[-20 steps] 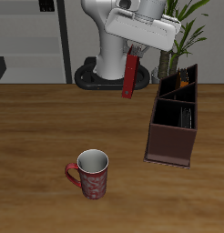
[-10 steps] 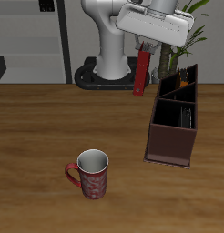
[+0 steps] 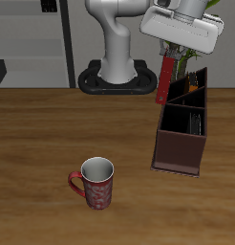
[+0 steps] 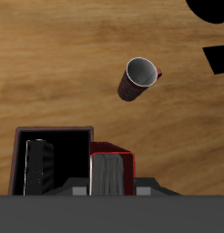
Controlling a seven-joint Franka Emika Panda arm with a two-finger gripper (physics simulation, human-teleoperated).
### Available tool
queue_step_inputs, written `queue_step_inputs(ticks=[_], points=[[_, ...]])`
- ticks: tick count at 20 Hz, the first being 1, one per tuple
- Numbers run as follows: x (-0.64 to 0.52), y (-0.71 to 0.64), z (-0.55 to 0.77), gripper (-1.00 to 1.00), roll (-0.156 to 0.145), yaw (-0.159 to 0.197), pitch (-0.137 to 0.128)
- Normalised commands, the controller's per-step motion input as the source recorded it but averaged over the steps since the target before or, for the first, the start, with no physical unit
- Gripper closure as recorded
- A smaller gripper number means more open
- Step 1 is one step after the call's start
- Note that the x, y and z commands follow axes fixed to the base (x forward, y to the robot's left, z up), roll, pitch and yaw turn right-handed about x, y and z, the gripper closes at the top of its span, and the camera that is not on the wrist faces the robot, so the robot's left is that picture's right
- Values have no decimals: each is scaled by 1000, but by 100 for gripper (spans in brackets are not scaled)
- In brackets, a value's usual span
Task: Place the orange book into the left desk caddy's left compartment and place the striped book into the left desk caddy's right compartment and place the red book into the left desk caddy's right compartment
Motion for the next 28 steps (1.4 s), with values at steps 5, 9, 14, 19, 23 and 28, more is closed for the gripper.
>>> queue_step_inputs(ticks=[5, 9, 14, 19, 23, 28], points=[[84, 309, -5, 100, 42, 2, 6], [46, 413, -76, 100, 89, 47, -7], [131, 214, 40, 100, 35, -24, -2], [146, 15, 7, 100, -31, -25, -11], [178, -143, -45, 100, -102, -76, 15], [79, 20, -175, 100, -3, -19, 24]])
